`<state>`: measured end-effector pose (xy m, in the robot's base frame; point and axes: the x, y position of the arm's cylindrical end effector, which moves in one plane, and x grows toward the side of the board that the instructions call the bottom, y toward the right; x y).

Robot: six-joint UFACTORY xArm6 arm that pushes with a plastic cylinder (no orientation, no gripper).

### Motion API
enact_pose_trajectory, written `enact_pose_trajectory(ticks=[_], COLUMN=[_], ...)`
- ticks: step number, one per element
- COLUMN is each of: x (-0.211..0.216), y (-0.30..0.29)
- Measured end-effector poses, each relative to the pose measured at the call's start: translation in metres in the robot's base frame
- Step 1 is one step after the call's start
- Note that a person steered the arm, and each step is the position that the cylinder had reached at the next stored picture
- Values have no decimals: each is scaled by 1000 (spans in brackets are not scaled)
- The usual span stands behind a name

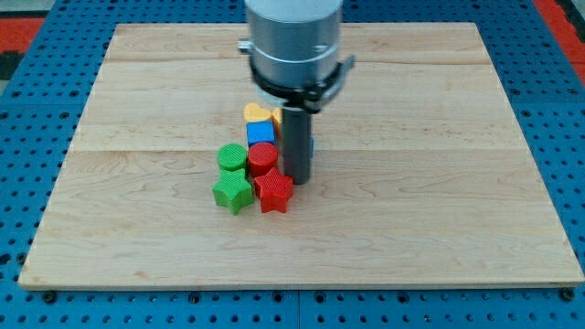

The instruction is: Push the blue triangle into the blue cube

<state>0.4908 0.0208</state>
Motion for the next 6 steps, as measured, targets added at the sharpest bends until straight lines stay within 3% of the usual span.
enact_pose_trajectory(ticks=[1, 2, 3, 4, 6], x=[0, -60, -94, -91, -48], y=[79, 100, 48, 19, 19])
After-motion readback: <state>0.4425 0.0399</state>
